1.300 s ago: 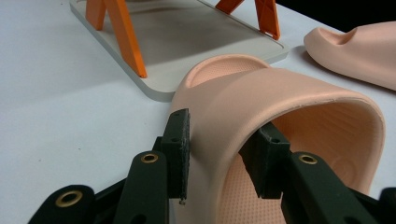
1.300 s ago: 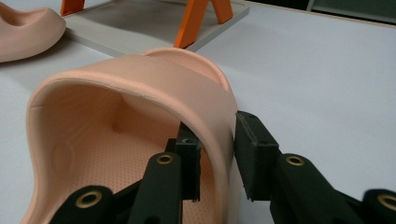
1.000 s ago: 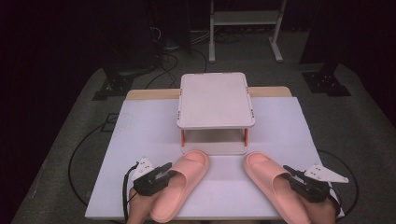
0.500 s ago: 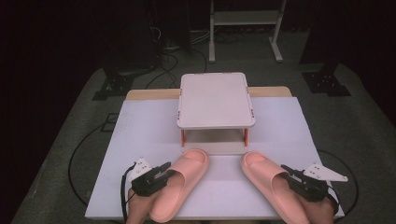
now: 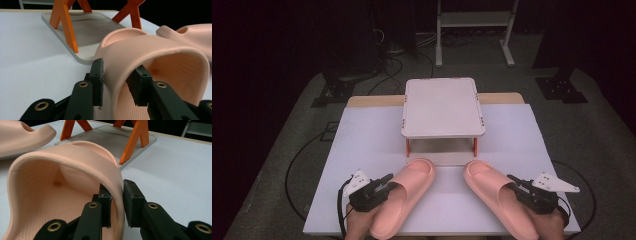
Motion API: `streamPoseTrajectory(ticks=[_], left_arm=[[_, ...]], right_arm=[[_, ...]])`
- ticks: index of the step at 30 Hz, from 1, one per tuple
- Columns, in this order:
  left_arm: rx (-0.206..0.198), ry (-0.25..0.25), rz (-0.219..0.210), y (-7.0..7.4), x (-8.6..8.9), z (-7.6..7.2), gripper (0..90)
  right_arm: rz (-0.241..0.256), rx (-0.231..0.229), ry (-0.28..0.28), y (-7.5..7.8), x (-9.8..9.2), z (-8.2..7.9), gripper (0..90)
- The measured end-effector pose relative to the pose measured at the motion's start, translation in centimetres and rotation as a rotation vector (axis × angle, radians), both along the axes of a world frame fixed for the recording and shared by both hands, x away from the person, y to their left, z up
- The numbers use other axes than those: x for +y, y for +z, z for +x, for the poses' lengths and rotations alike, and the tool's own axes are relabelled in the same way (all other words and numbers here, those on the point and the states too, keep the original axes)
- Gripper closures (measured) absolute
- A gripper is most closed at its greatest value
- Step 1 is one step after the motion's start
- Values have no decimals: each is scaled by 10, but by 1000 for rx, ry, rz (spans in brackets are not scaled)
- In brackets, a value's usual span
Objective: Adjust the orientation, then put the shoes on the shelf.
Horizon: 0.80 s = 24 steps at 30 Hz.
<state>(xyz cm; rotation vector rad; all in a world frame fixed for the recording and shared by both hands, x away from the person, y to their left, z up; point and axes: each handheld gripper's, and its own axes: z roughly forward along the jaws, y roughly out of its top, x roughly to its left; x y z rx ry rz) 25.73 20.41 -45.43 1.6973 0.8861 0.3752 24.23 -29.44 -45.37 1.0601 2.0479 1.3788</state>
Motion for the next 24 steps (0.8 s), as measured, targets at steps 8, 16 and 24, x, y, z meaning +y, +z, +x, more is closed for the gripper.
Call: streamPoseTrajectory(ticks=[8,16,24], left_arm=[[-9,-2,-10,4,4,-2,671],[-32,8,-35,13,11,-3,671],[-42,-16,-48,20,11,-2,672]], right_arm=[[8,-19,6,6,0,-1,769],[15,-35,30,16,3,-4,769],[31,-34,24,24,3,-9,768]])
